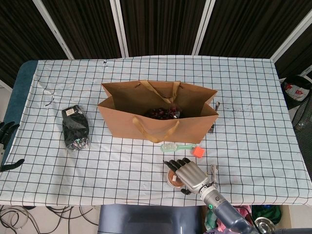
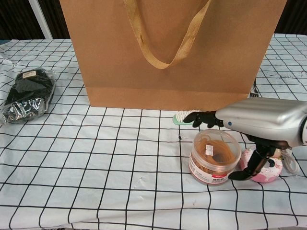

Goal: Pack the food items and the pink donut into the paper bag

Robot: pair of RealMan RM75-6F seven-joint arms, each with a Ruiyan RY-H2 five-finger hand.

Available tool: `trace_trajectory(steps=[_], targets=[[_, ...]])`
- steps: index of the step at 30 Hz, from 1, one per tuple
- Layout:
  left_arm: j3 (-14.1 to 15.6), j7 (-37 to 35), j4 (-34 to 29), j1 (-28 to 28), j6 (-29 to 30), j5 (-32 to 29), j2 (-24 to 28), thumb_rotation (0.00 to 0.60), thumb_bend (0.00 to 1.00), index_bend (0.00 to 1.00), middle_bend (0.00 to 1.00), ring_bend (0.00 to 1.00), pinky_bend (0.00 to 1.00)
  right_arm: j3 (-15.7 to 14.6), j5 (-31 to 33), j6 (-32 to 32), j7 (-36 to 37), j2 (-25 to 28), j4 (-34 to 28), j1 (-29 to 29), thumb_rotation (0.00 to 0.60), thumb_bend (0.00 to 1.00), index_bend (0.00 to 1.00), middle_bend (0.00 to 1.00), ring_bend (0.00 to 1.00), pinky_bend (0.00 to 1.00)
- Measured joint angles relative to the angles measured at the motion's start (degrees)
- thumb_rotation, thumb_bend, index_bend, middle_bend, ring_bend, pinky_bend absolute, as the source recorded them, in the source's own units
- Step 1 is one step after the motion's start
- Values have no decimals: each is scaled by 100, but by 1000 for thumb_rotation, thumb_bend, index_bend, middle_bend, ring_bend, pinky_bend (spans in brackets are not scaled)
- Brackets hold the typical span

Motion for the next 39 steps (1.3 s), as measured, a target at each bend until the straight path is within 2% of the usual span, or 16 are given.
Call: trace_trajectory(steps=[10, 17, 20, 24, 32, 39], targets=[[-77, -45, -1, 26, -21, -45, -13, 600, 91, 100, 60, 0, 0, -82, 96, 139, -2, -263, 256, 180, 600, 178, 103, 204, 243, 171], [-109, -17, -34, 44, -59, -68, -16, 600, 91, 101, 60, 0, 0, -186, 59, 202, 84, -333, 319, 246, 600, 367, 238, 315, 349, 214], [-128, -10, -44, 50, -73, -92, -15, 600, 91, 102, 60, 0, 0, -216, 8, 234, 121, -361, 353, 264, 600, 422, 303, 352, 401, 236], [-151, 19, -47, 57, -83, -111, -24, 600, 91, 104, 59, 0, 0, -218, -175, 331, 281, -337, 343, 241, 600, 472, 342, 373, 429, 245], [-153, 101, -63, 58, -117, -83, -51, 600, 91, 104, 59, 0, 0, -176, -718, 746, 710, 231, -165, 47, 600, 482, 343, 373, 430, 245], [-156, 205, -86, 65, -135, -78, -80, 600, 91, 104, 59, 0, 0, -207, -1917, 1628, 1336, 1295, -902, -480, 600, 481, 343, 374, 430, 245]])
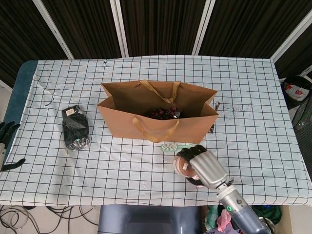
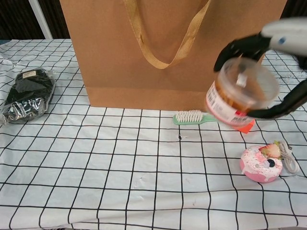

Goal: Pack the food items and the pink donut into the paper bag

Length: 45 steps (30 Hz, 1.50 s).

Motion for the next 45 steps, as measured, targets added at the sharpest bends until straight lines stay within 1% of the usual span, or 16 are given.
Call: trace_trajectory(steps=[3, 7, 11, 13, 17, 20, 24, 27, 32, 36, 42, 43, 45], targets=[[5, 28, -5, -3, -18, 7, -11, 600, 91, 104, 58, 0, 0, 16, -379, 409, 236, 448, -249, -241, 600, 481, 343, 374, 430, 245], [17, 54, -17, -7, -42, 25, -17, 600, 91, 104, 58, 0, 0, 111, -590, 713, 463, 841, -443, -426, 600, 479, 342, 374, 430, 245], [22, 56, -40, 6, -20, 54, -15, 600, 91, 104, 58, 0, 0, 330, -631, 929, 561, 1218, -554, -498, 600, 475, 342, 374, 430, 245], [21, 41, -45, 16, -1, 63, -11, 600, 91, 104, 58, 0, 0, 522, -587, 1013, 601, 1406, -597, -498, 600, 474, 343, 374, 430, 245], [14, 2, -46, 34, 24, 73, 6, 600, 91, 105, 58, 0, 0, 903, -268, 1034, 721, 1623, -622, -383, 600, 469, 343, 374, 430, 245], [5, -35, -40, 41, 26, 64, 19, 600, 91, 104, 57, 0, 0, 1238, 129, 934, 807, 1824, -604, -195, 600, 469, 343, 375, 430, 245], [-9, -60, -35, 47, 28, 55, 28, 600, 91, 105, 57, 0, 0, 1760, 744, 651, 1028, 2140, -546, 151, 600, 470, 344, 376, 430, 245], [-7, -53, -35, 46, 12, 55, 28, 600, 91, 104, 57, 0, 0, 2094, 1175, 338, 1165, 2288, -436, 463, 600, 470, 360, 376, 432, 245], [0, -13, -46, 51, 17, 76, 19, 600, 91, 104, 57, 0, 0, 2433, 1875, -211, 1273, 2284, -80, 1065, 600, 468, 364, 376, 433, 245], [-10, -6, -39, 50, 3, 49, 13, 600, 91, 105, 56, 0, 0, 2635, 2503, -663, 1224, 2050, 342, 1667, 600, 467, 364, 375, 433, 245], [-33, 29, -40, 49, -15, 3, 1, 600, 91, 104, 56, 0, 0, 2746, 3162, -1023, 1000, 1475, 874, 2350, 600, 452, 364, 372, 433, 245], [-33, 34, -40, 50, -15, 5, 1, 600, 91, 105, 56, 0, 0, 2743, 3232, -1063, 958, 1395, 936, 2427, 600, 440, 364, 369, 433, 245], [-32, 42, -40, 50, -18, 6, -1, 600, 91, 104, 56, 0, 0, 2708, 3384, -1144, 828, 1234, 1043, 2594, 600, 375, 354, 345, 424, 245]])
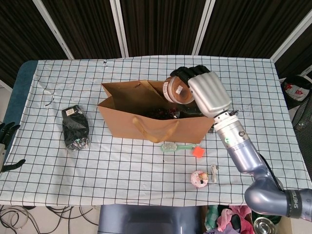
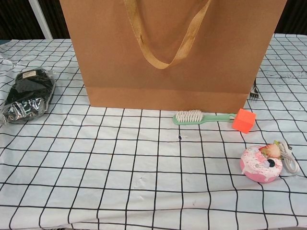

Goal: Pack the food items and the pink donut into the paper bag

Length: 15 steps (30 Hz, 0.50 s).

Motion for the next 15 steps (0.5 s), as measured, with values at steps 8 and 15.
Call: trace_trajectory(steps=[8, 15], targets=[[-29, -22, -5, 29, 43, -37, 21, 600, 91, 105, 54, 0, 0, -236, 490, -142, -475, -372, 100, 408, 600, 204, 79, 111, 230, 240], [-78, -73, -1, 54, 75, -109, 50, 600, 91, 105, 53, 0, 0, -370, 934, -53, -810, -146, -159, 514, 600, 187, 30, 60, 203, 236]])
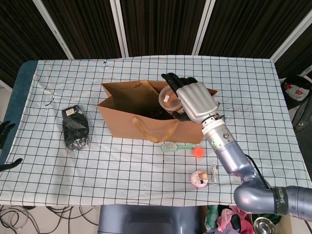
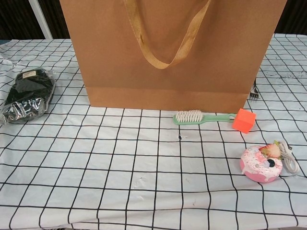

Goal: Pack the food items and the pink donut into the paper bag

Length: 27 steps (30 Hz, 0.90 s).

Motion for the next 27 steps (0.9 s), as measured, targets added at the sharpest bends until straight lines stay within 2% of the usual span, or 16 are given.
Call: trace_trajectory(steps=[10, 17, 23, 27], targets=[[-61, 58, 2, 32, 66, -83, -22, 600, 91, 105, 53, 0, 0, -39, -54, 257, 83, 669, -390, -331, 600, 163, 20, 54, 197, 236], [-50, 116, -8, 24, 45, -54, -53, 600, 91, 104, 53, 0, 0, -176, -682, 894, 423, 1538, -971, -1287, 600, 164, 6, 60, 202, 235], [-30, 130, -45, 22, 39, -4, -55, 600, 91, 104, 53, 0, 0, -668, -1375, 1546, 849, 2332, -1244, -2596, 600, 164, 6, 77, 202, 235], [-51, 91, -37, 37, 82, -7, -55, 600, 91, 105, 53, 0, 0, -1335, -2054, 1758, 1011, 2528, -1246, -3438, 600, 164, 7, 82, 202, 235]])
